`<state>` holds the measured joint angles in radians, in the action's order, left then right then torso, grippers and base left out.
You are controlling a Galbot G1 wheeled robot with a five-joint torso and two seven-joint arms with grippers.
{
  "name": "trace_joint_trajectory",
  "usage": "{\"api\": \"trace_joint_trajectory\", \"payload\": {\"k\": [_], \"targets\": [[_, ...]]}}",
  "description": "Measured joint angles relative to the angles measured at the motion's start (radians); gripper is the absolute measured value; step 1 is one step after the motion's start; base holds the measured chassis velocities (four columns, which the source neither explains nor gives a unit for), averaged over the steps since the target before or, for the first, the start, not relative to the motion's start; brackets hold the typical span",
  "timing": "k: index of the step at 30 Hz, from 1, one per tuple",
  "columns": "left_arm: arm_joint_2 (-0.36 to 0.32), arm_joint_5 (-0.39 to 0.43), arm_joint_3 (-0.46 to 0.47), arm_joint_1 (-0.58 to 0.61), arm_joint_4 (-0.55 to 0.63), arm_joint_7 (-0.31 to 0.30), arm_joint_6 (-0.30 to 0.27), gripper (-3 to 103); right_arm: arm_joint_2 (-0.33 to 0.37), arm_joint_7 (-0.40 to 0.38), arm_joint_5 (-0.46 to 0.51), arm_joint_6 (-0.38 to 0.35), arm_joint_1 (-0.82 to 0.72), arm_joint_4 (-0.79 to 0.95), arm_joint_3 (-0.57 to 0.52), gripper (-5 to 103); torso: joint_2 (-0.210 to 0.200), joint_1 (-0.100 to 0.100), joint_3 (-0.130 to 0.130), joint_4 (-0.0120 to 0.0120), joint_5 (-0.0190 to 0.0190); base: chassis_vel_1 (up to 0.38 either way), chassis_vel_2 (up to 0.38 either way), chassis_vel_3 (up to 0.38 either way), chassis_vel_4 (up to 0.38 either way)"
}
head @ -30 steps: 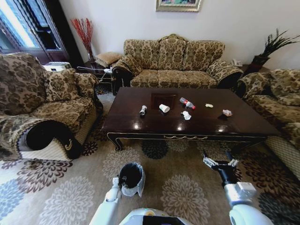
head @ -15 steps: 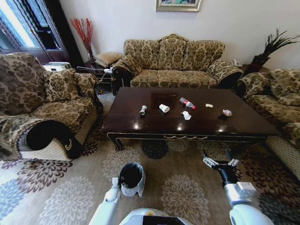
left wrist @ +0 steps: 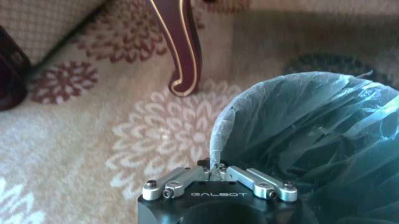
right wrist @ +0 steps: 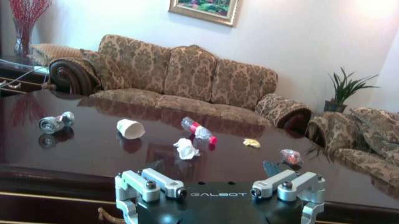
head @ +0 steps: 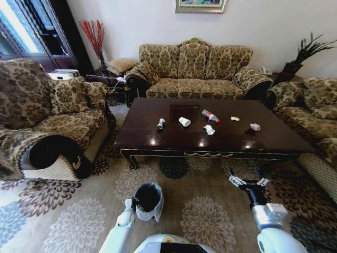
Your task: Move to the front of the table and place the trash on the table into the trash bin.
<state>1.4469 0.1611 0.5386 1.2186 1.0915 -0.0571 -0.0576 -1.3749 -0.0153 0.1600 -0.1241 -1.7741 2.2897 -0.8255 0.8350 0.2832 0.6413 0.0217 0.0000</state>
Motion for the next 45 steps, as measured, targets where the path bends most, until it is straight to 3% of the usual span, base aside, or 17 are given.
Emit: {"api": "trace_joint_trajectory", "payload": {"k": [6, 7, 11, 12, 16, 17, 20, 23, 28, 33, 37, 45], "targets": [[-0.05, 0.026, 0.033, 0.131, 0.262, 0.005, -0.029, 2, 0.027, -0.005, 0.028, -0.004, 0.019, 0.006, -0.009, 100, 0.0, 0.0, 0.0, 0.0002, 0.0, 0.0, 0.0, 0.0, 0.0], [-0.05, 0.026, 0.033, 0.131, 0.262, 0.005, -0.029, 2, 0.027, -0.005, 0.028, -0.004, 0.019, 0.006, -0.009, 100, 0.0, 0.0, 0.0, 0.0002, 0.0, 0.0, 0.0, 0.0, 0.0], [-0.08, 0.032, 0.079, 0.269, 0.545, 0.024, -0.048, 2, 0.04, -0.006, 0.04, -0.01, 0.041, 0.004, -0.01, 100, 0.0, 0.0, 0.0, 0.0001, 0.0, 0.0, 0.0, 0.0, 0.0], [-0.08, 0.032, 0.079, 0.269, 0.545, 0.024, -0.048, 2, 0.04, -0.006, 0.04, -0.01, 0.041, 0.004, -0.01, 100, 0.0, 0.0, 0.0, 0.0001, 0.0, 0.0, 0.0, 0.0, 0.0], [-0.08, 0.042, 0.123, 0.41, 0.808, 0.04, -0.096, 2, 0.041, -0.005, 0.046, -0.005, 0.042, -0.002, -0.007, 100, 0.0, 0.0, 0.0, 0.0, -0.0002, 0.0, 0.0, 0.0, 0.0], [-0.08, 0.042, 0.123, 0.41, 0.808, 0.04, -0.096, 2, 0.041, -0.005, 0.046, -0.005, 0.042, -0.002, -0.007, 100, 0.0, 0.0, 0.0, 0.0, -0.0002, 0.0, 0.0, 0.0, 0.0], [-0.08, 0.049, 0.152, 0.497, 0.969, 0.029, -0.173, 2, 0.04, -0.002, 0.063, 0.006, 0.043, -0.006, -0.013, 100, 0.0, 0.0, 0.0, 0.0001, 0.0, 0.0, 0.0, 0.0, 0.0], [-0.079, 0.048, 0.165, 0.526, 1.058, 0.01, -0.22, 2, 0.044, 0.001, 0.081, 0.009, 0.043, -0.005, -0.021, 100, 0.0, 0.0, 0.0, 0.0002, -0.0001, 0.0, 0.0, 0.0, 0.0], [-0.078, 0.041, 0.181, 0.511, 1.234, -0.033, -0.308, 2, 0.05, 0.0, 0.128, -0.009, 0.046, 0.039, -0.029, 100, 0.0, 0.0, 0.0, -0.0002, -0.0001, 0.0, 0.0, 0.0, 0.0], [-0.095, 0.032, 0.191, 0.462, 1.364, -0.067, -0.356, 2, 0.051, -0.001, 0.133, -0.025, 0.049, 0.09, -0.03, 100, 0.0, 0.0, 0.0, -0.0002, -0.0001, 0.0, 0.0, 0.0, 0.0], [-0.102, 0.041, 0.201, 0.451, 1.412, -0.076, -0.362, 2, 0.057, -0.003, 0.133, -0.037, 0.048, 0.115, -0.03, 100, 0.0, 0.0, 0.0, -0.0001, 0.0001, 0.0, 0.0, 0.0, 0.0], [-0.093, 0.047, 0.2, 0.437, 1.414, -0.138, -0.274, 2, 0.097, -0.013, 0.144, -0.066, 0.082, 0.16, -0.025, 100, 0.0, 0.0, 0.0, 0.0001, 0.0, 0.0, 0.0, 0.0, 0.0]]}}
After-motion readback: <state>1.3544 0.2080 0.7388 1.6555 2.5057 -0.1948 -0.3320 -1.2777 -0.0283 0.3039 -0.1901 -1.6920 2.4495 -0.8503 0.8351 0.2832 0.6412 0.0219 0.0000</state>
